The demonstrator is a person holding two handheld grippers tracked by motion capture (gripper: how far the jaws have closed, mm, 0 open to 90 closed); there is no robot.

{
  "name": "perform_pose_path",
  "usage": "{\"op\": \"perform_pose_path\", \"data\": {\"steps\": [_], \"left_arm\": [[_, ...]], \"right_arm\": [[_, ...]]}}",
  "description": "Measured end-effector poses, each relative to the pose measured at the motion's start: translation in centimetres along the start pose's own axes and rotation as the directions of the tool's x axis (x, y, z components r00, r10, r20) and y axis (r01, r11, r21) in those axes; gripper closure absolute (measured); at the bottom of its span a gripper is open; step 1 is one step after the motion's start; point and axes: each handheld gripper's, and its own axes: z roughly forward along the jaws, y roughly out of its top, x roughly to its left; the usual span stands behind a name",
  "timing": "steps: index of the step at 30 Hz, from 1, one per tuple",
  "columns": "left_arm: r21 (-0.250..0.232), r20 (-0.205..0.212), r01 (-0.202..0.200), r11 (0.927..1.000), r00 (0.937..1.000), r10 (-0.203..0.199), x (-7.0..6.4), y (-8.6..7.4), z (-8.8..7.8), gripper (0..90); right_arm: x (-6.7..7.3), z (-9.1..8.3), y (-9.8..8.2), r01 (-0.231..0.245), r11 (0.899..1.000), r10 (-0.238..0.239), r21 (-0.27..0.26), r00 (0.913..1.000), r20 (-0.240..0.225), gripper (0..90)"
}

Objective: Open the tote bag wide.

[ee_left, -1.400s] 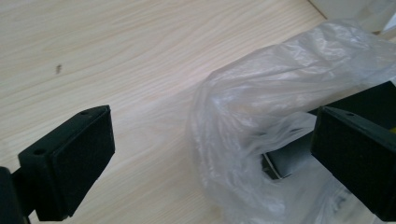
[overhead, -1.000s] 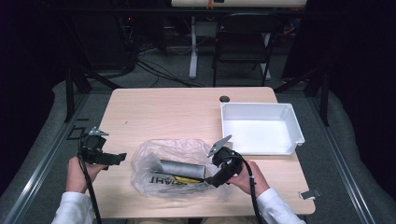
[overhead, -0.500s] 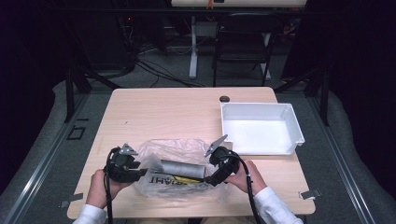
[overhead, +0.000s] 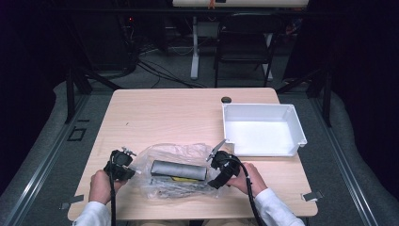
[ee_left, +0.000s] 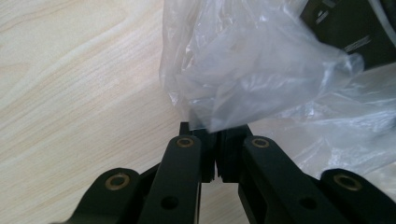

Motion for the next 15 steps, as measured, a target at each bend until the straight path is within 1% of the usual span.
{"op": "perform_pose_path", "data": {"steps": [1, 4, 5, 6, 7, 8, 9, 10, 11, 12, 13, 14, 15], "left_arm": [[0.000, 0.000, 0.000, 1.0000, 1.0000, 0.000, 0.0, 0.0, 0.0, 88.2], [0.042, -0.015, -0.028, 0.9987, 0.9995, 0.028, -0.2, 0.0, 0.3, 88.2], [0.049, -0.023, -0.033, 0.9983, 0.9991, 0.034, -0.2, 0.0, 0.4, 88.1], [0.051, -0.028, -0.029, 0.9983, 0.9992, 0.030, -0.3, 0.0, 0.5, 87.9], [0.060, -0.037, -0.038, 0.9975, 0.9985, 0.040, -0.2, 0.0, 0.5, 87.9], [0.060, -0.037, -0.034, 0.9976, 0.9987, 0.036, -0.1, 0.0, 0.5, 87.6], [0.061, -0.033, -0.032, 0.9976, 0.9989, 0.034, -0.1, 0.0, 0.6, 87.1], [0.045, -0.022, -0.027, 0.9986, 0.9994, 0.028, 0.1, 0.0, 0.4, 80.6], [0.045, -0.022, -0.027, 0.9986, 0.9994, 0.028, 0.1, 0.0, 0.4, 75.4], [0.043, -0.008, -0.023, 0.9988, 0.9997, 0.023, 0.1, 0.0, 0.2, 69.3], [0.013, 0.017, -0.007, 0.9999, 0.9998, 0.007, 0.2, -0.1, -0.4, 60.3], [0.013, 0.017, -0.007, 0.9999, 0.9998, 0.007, 0.2, -0.1, -0.4, 52.5], [0.007, 0.023, -0.004, 1.0000, 0.9997, 0.004, 0.3, -0.1, -0.7, 52.5]], "right_arm": [[0.0, 0.0, 0.0, 0.000, 1.000, 0.000, 0.000, 1.0000, 0.000, 20.6], [0.0, 0.3, -0.1, 0.008, 1.000, -0.009, 0.024, 0.9999, 0.010, 20.7], [0.1, 0.6, -0.2, 0.014, 0.999, -0.014, 0.037, 0.9998, 0.016, 20.8], [0.1, 0.7, -0.3, 0.017, 0.999, -0.018, 0.042, 0.9997, 0.019, 21.0], [0.1, 0.7, -0.3, 0.017, 0.999, -0.018, 0.042, 0.9997, 0.019, 21.0], [0.1, 0.7, -0.3, 0.020, 0.998, -0.022, 0.054, 0.9995, 0.025, 21.0], [0.1, 0.8, -0.4, 0.016, 0.999, -0.017, 0.052, 0.9996, 0.021, 21.0], [0.1, 0.8, -0.4, 0.018, 0.999, -0.019, 0.051, 0.9995, 0.025, 21.0], [0.1, 0.8, -0.4, 0.018, 0.999, -0.019, 0.051, 0.9995, 0.025, 21.0], [0.2, 0.6, -0.3, 0.021, 0.999, -0.022, 0.043, 0.9993, 0.029, 21.0], [0.2, 0.4, -0.3, 0.024, 0.999, -0.025, 0.040, 0.9994, 0.023, 21.0], [0.2, 0.1, -0.3, 0.024, 0.999, -0.024, 0.029, 0.9995, 0.022, 21.0], [0.2, 0.1, -0.3, 0.024, 0.999, -0.024, 0.029, 0.9995, 0.022, 21.0]]}}
